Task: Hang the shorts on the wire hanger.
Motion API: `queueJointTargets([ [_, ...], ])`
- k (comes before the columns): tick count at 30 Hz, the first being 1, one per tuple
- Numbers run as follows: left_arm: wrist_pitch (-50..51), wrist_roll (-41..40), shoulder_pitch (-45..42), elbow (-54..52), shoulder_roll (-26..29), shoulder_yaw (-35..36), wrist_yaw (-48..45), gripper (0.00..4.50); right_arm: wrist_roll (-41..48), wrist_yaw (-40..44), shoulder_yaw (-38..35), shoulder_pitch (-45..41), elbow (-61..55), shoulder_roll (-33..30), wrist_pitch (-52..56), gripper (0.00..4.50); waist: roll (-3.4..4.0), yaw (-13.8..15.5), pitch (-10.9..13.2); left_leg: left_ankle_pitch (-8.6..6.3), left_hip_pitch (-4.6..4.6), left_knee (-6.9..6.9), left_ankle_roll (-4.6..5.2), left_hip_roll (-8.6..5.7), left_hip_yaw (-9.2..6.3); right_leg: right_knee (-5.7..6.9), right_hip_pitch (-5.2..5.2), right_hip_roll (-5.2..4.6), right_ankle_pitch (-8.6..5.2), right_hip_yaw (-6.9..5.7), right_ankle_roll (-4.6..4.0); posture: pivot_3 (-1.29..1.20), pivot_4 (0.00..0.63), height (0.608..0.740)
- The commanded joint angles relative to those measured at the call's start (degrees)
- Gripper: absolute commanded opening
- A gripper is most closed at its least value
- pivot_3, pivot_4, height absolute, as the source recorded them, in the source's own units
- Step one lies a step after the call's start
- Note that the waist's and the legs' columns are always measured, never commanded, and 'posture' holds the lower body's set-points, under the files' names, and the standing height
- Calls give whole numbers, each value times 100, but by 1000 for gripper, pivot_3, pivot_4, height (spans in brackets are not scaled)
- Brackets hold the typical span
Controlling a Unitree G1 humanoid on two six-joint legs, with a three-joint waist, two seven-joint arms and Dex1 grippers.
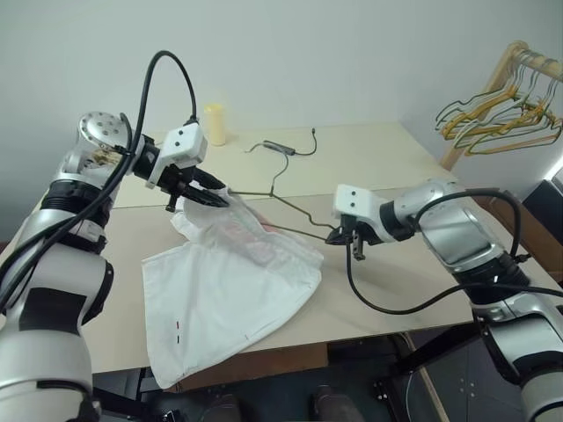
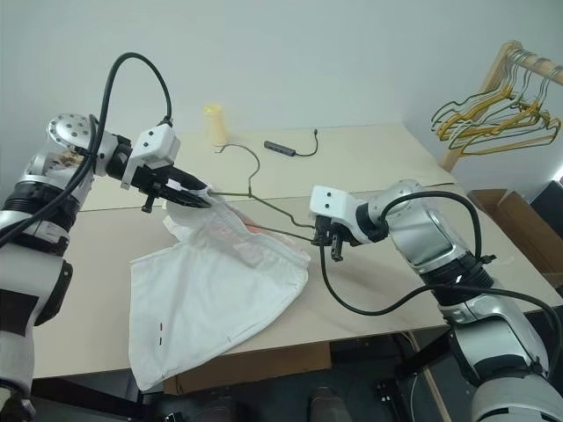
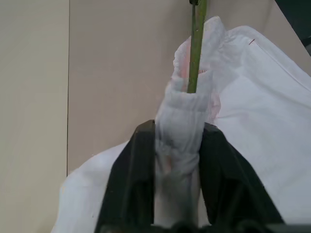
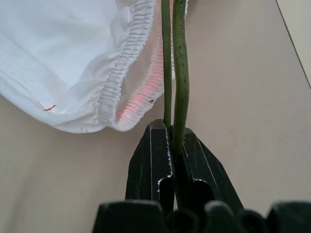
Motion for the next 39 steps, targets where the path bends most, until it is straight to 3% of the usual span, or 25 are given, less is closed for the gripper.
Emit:
queueJointTargets([
  [1,-72,54,-127,118,11,36,-14,106,103,7,-210,-235,-247,41,6,0,0,0,0,0,0,0,0,0,0,0,0,0,0,0,0,-74,0,740],
  [8,-193,277,-145,307,-52,202,-14,4,57,-232,-310,-205,-200,114,-87,0,0,-2,0,0,0,1,0,0,0,0,0,0,0,0,0,-75,0,740],
  [14,-376,483,-159,419,-91,476,-14,4,54,-622,-567,96,-204,188,-953,0,0,1,0,0,0,1,0,-1,1,-1,1,0,0,-1,0,-73,0,740],
  [19,-502,700,-181,555,-63,727,-14,0,120,-837,-831,311,-327,117,-950,1512,0,-2,0,0,1,1,0,0,0,1,2,1,1,-1,0,-79,0,740],
  [26,-534,877,-134,700,-3,1030,7,0,544,-1214,-1848,740,-458,-151,20,3925,0,-3,0,0,0,2,0,-1,1,-1,3,-2,1,-2,0,-114,0,740],
  [31,-570,1093,-162,854,-66,1380,-12,0,1597,-1199,-2565,1297,-1155,-79,1507,3925,0,-14,0,0,1,2,0,0,-2,-1,5,0,1,-3,0,-119,0,740],
  [36,-569,1250,-210,921,-108,1569,-13,0,2330,-2014,-2924,1836,-1708,832,3068,3925,-4,-160,-2,0,9,7,0,-1,-6,11,12,-1,2,-2,-1,-118,0,740],
  [39,-568,1339,-225,947,-120,1682,-12,0,2450,-2531,-2814,2133,-1984,1361,3399,3925,-3,-192,-2,0,9,9,0,-3,-10,26,9,-2,1,0,0,-120,0,740],
])
